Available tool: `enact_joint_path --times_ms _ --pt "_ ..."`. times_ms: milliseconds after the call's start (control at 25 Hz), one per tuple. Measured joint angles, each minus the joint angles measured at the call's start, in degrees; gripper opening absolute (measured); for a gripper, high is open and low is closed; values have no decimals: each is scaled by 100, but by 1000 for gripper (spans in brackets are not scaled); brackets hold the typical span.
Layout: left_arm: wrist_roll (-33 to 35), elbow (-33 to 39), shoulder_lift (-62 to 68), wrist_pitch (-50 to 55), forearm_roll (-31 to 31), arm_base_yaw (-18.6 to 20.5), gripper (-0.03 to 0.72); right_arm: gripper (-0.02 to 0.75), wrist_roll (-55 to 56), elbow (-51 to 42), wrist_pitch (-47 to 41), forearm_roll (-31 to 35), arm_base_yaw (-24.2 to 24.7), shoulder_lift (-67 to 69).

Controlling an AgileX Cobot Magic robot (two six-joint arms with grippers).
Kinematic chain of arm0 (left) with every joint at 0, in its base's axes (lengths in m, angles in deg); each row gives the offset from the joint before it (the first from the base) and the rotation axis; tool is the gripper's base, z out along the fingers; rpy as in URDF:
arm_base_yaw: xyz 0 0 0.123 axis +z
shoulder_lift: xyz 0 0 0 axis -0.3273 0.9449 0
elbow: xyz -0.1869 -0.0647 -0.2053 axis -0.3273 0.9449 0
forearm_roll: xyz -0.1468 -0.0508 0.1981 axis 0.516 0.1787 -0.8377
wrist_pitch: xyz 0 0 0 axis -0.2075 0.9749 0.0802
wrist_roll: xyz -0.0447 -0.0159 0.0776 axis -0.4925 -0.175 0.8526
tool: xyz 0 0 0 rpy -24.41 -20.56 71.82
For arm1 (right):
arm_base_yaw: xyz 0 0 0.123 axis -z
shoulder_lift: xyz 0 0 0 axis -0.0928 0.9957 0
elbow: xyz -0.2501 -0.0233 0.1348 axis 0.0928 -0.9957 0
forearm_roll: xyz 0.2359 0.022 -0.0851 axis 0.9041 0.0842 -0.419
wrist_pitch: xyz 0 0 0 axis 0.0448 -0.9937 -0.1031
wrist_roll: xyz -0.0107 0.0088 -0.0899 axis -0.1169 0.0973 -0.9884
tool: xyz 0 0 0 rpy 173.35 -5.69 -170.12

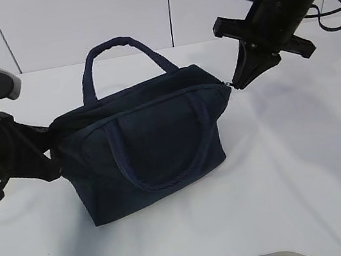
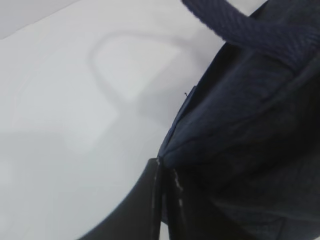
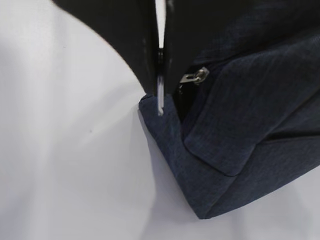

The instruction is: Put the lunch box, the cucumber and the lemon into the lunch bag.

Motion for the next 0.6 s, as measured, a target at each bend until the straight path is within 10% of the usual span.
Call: enact_joint_path --times_ms 240,600 --pt "0 11 0 -86 8 0 11 5 -320 0 29 444 -2 0" --pt "0 11 -253 -128 -94 13 407 5 -528 0 42 500 -299 0"
